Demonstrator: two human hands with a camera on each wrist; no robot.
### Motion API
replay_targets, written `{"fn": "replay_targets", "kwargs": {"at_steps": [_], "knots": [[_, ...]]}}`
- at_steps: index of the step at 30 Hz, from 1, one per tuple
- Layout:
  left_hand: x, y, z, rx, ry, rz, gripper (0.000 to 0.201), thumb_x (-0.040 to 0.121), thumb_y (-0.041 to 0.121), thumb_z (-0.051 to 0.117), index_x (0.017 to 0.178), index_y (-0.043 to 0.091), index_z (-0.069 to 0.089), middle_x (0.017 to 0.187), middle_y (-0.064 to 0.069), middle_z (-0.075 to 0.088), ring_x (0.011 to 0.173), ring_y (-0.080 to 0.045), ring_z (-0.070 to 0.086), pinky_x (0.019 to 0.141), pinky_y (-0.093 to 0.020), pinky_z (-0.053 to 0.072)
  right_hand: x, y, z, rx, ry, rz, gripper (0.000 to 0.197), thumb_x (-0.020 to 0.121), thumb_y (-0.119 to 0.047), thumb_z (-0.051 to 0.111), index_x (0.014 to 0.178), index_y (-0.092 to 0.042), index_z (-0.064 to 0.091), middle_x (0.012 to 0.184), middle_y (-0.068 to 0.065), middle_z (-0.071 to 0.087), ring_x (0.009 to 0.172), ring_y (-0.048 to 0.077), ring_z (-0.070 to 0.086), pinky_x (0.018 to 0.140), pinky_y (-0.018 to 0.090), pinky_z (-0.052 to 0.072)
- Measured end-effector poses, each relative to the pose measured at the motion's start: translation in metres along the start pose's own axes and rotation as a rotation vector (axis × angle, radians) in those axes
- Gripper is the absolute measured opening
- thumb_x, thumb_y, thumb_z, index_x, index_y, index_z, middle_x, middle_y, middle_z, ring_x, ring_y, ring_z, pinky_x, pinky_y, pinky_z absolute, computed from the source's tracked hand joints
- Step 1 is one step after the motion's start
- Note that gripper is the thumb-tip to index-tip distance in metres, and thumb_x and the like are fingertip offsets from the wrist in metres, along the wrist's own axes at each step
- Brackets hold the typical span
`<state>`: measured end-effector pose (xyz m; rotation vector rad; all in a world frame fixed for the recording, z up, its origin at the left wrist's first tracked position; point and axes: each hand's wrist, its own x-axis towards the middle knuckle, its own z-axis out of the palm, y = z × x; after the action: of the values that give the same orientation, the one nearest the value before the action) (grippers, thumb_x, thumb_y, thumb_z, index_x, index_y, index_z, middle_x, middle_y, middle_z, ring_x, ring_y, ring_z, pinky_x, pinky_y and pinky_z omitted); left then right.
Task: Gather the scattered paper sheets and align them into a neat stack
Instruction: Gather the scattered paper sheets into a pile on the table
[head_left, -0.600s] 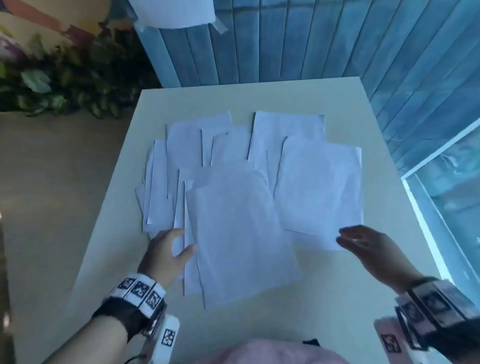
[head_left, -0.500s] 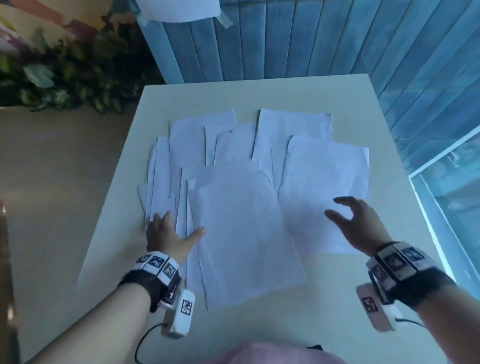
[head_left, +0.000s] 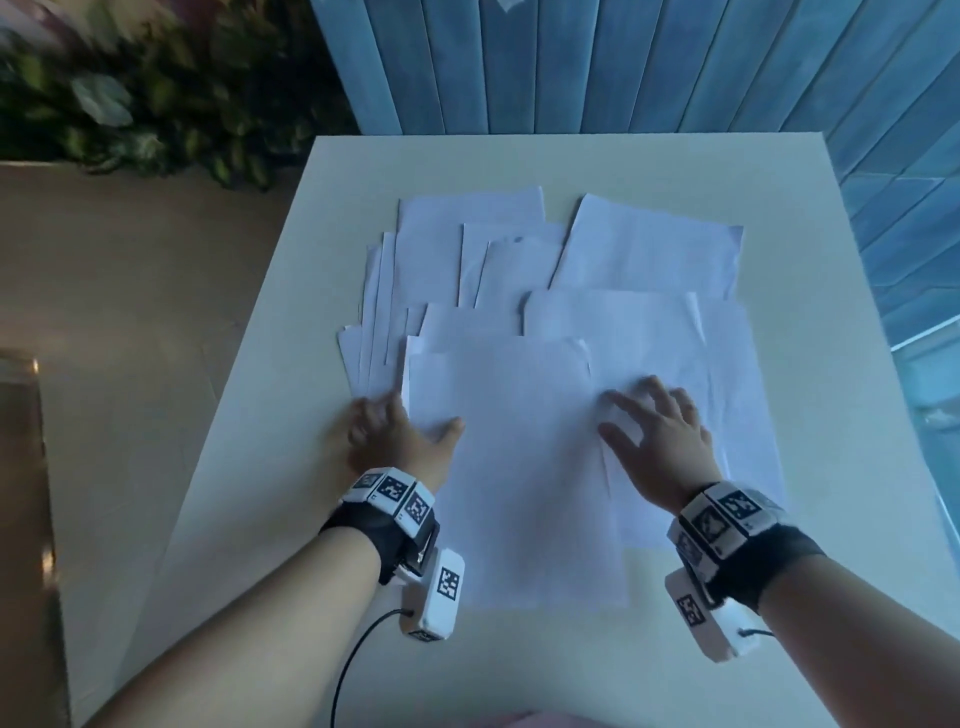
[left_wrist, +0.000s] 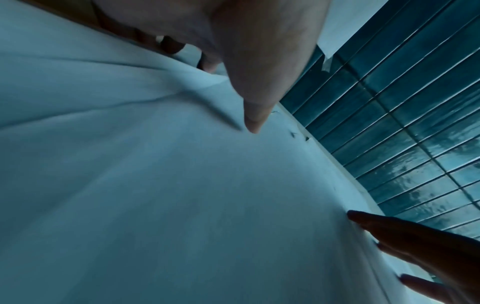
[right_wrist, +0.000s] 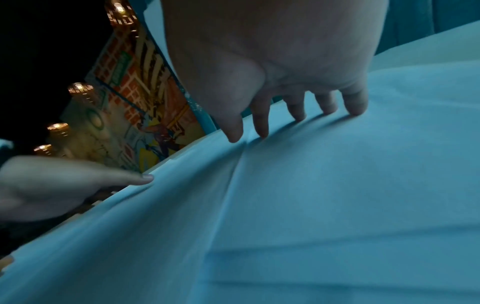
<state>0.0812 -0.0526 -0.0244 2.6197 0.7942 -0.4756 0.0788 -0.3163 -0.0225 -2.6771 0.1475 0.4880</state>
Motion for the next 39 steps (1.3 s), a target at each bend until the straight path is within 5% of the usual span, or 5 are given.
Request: {"fn": "replay_targets", "kwargs": {"at_steps": [6, 12, 23, 32, 39], "knots": [[0.005, -0.009, -0.007, -0.118, 0.095, 0.128, 0.067, 0.074, 0.05, 0.068, 0.132, 0.023, 0.048, 0.149, -0.006, 0.03, 0.134, -0.033, 0.026, 0.106, -0.043, 0.036, -0.003, 0.009, -0.012, 0.117, 0.163, 0.003, 0.047, 0.087, -0.044, 0.06, 0.131, -0.025, 0.058, 0.149, 0.004, 0.043, 0.136, 0.029, 0.035, 0.108, 0.046, 0.034], [0.017, -0.014, -0.016, -0.034, 0.059, -0.059, 0.105, 0.06, 0.074, 0.065, 0.139, 0.014, 0.032, 0.143, -0.012, 0.029, 0.129, -0.035, 0.03, 0.102, -0.045, 0.036, 0.011, 0.038, -0.019, 0.1, 0.148, 0.459, 0.094, 0.081, -0.066, 0.053, 0.152, -0.015, 0.019, 0.162, 0.011, 0.009, 0.148, 0.036, 0.004, 0.118, 0.051, 0.01], [0.022, -0.003, -0.02, -0.263, -0.052, 0.104, 0.087, 0.064, 0.049, 0.079, 0.136, 0.017, 0.041, 0.132, -0.01, 0.04, 0.128, -0.031, 0.039, 0.104, -0.042, 0.039, 0.006, 0.002, -0.009, 0.02, 0.13, 0.256, 0.083, 0.086, -0.059, 0.05, 0.153, -0.023, 0.016, 0.163, 0.003, 0.01, 0.149, 0.03, 0.006, 0.119, 0.047, 0.009], [0.0, 0.024, -0.003, -0.086, -0.021, -0.021, 0.096, 0.062, 0.058, 0.077, 0.132, 0.006, 0.036, 0.135, -0.012, 0.029, 0.124, -0.033, 0.035, 0.094, -0.041, 0.039, 0.0, -0.011, -0.001, 0.011, 0.047, 0.325, 0.072, 0.089, -0.066, 0.032, 0.15, -0.03, 0.018, 0.162, 0.011, 0.002, 0.146, 0.039, 0.006, 0.115, 0.05, 0.016], [0.004, 0.049, -0.004, -0.185, 0.0, -0.204, 0.101, 0.061, 0.07, 0.069, 0.13, 0.006, 0.033, 0.134, -0.013, 0.037, 0.123, -0.033, 0.042, 0.088, -0.044, 0.04, 0.005, -0.022, -0.002, 0.232, 0.176, 0.382, 0.09, 0.077, -0.051, 0.068, 0.15, -0.019, 0.025, 0.158, 0.009, 0.019, 0.141, 0.034, 0.021, 0.109, 0.048, 0.029]]}}
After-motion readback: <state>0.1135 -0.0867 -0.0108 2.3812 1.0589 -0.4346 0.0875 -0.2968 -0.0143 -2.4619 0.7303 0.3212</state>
